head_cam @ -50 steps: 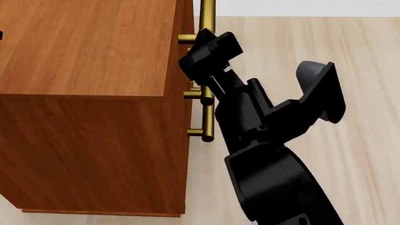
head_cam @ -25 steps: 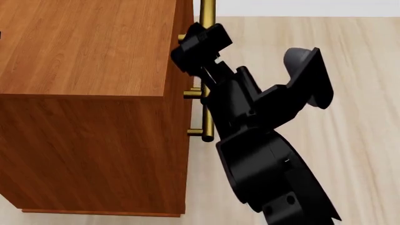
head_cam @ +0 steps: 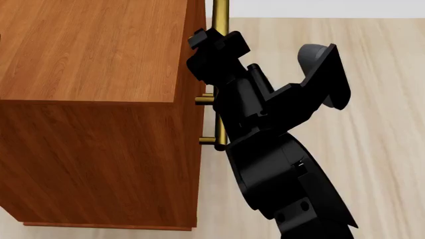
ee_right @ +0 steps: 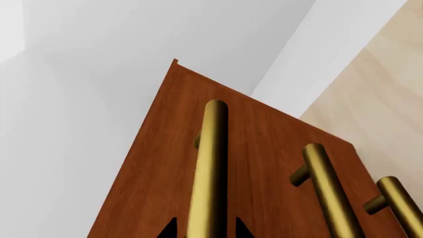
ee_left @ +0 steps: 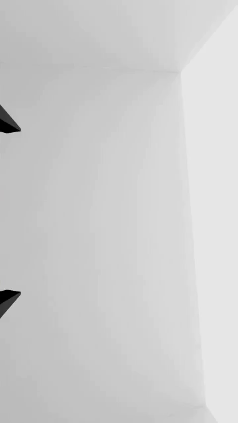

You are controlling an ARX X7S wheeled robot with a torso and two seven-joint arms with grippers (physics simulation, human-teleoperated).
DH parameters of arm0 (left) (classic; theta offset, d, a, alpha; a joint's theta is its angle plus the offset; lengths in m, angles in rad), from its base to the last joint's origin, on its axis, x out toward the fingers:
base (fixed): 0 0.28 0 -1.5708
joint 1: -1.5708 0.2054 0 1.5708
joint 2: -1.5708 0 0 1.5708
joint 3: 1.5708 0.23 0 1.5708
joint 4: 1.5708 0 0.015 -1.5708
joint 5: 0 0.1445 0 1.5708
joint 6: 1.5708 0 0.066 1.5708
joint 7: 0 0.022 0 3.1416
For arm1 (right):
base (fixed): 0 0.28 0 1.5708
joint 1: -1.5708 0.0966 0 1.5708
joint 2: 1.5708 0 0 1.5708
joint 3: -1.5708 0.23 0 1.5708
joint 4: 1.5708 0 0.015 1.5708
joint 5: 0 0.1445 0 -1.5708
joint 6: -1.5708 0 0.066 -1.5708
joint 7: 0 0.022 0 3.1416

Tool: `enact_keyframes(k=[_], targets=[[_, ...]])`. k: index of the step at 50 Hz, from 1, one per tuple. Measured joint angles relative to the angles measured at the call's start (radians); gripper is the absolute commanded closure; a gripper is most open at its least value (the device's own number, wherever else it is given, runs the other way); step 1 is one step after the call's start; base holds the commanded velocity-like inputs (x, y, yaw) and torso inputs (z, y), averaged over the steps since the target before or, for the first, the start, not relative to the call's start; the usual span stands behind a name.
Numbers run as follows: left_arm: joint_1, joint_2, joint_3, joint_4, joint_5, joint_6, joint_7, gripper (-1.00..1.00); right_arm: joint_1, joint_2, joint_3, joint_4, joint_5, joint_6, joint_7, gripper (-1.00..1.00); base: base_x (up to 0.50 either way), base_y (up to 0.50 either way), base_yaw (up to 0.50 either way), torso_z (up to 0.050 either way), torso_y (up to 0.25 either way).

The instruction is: Close the bottom drawer of the cabinet and open the top drawer.

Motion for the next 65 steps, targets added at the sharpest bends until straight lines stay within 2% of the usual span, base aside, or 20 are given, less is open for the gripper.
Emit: enact_keyframes(k=[29,65], targets=[[-0.001,-0.007,0.001,0.001,-0.008,0.003,-0.008,-1.0,-0.012,0.009,0.002,-0.012,0.078,-0.065,0.034,1.0,0.0,0.0,0.0,0.0,0.001],[-0.027,-0.008,0.022,0.009,-0.019,-0.011,-0.021,-1.0,-0.078,0.059,0.142,-0.058,0.237,-0.208,0.057,1.0,-0.01,0.0,0.0,0.0,0.004]])
